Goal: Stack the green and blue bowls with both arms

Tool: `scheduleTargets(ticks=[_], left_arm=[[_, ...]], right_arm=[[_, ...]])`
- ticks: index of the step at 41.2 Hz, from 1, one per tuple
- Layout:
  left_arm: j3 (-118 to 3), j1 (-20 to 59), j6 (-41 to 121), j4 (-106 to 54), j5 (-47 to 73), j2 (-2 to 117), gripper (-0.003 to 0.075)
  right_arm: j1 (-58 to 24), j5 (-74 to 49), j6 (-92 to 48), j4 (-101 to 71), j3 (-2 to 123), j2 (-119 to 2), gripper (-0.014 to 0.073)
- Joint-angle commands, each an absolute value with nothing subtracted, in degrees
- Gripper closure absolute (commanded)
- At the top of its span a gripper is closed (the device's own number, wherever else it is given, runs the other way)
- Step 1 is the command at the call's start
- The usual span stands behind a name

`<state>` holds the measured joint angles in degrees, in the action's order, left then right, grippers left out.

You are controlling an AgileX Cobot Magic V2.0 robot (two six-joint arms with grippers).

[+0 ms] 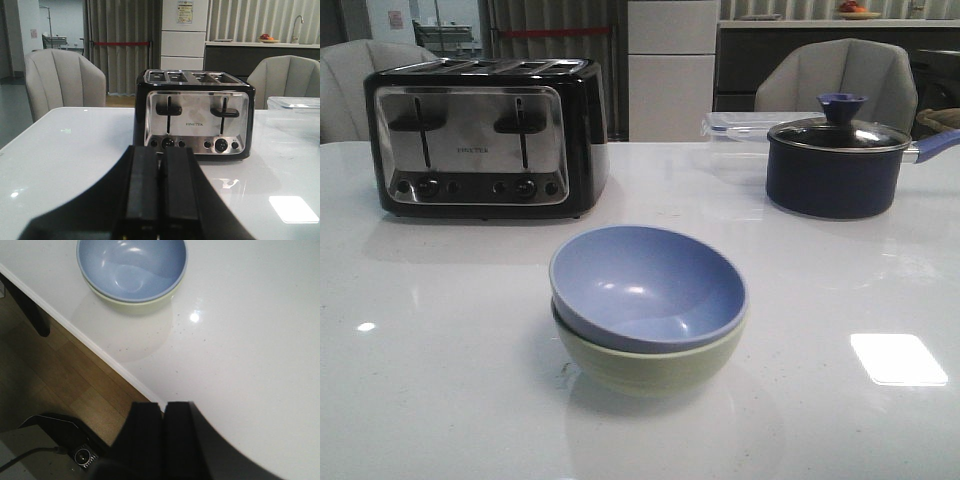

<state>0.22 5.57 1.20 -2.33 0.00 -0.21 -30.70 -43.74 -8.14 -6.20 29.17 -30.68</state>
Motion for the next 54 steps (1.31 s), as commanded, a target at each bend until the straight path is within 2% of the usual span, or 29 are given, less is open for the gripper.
scheduleTargets(ticks=[1, 5, 8, 17, 22, 29, 34, 49, 54], left_arm=[[0.5, 5.9, 0.6, -2.9, -4.8, -1.5, 0.0627], [0.5, 5.9, 0.6, -2.9, -4.8, -1.5, 0.0627], [0.5, 5.9, 0.6, -2.9, -4.8, -1.5, 0.0627], [0.5, 5.9, 0.6, -2.9, -4.8, -1.5, 0.0627], [0.5, 5.9, 0.6, -2.9, -4.8, -1.5, 0.0627], [0.5, 5.9, 0.6, -2.9, -4.8, -1.5, 0.0627], [0.5, 5.9, 0.6, -2.9, -4.8, -1.3, 0.0627], [0.5, 5.9, 0.6, -2.9, -4.8, -1.3, 0.0627], [0.5, 5.9, 0.6, -2.9, -4.8, -1.3, 0.0627]], right_arm=[[-30.5, -40.1, -8.4, -6.3, 30.8, -30.7, 0.0536], [-29.1, -39.3, -8.4, -6.0, 29.6, -28.8, 0.0536], [-24.3, -35.8, -8.4, -6.1, 26.9, -25.7, 0.0536], [-7.7, -13.0, -8.4, -6.1, 13.1, -11.4, 0.0536], [-2.8, -4.0, -8.4, -6.1, 6.1, -4.2, 0.0536], [-0.8, 1.7, -8.4, -6.1, 0.8, 1.7, 0.0536], [-0.9, 5.6, -8.4, -6.1, -1.5, 1.7, 0.0536], [-0.9, 5.9, -8.4, -6.1, -1.4, 1.7, 0.0536], [-0.9, 8.1, -2.2, -1.8, -1.4, 1.7, 0.0536]])
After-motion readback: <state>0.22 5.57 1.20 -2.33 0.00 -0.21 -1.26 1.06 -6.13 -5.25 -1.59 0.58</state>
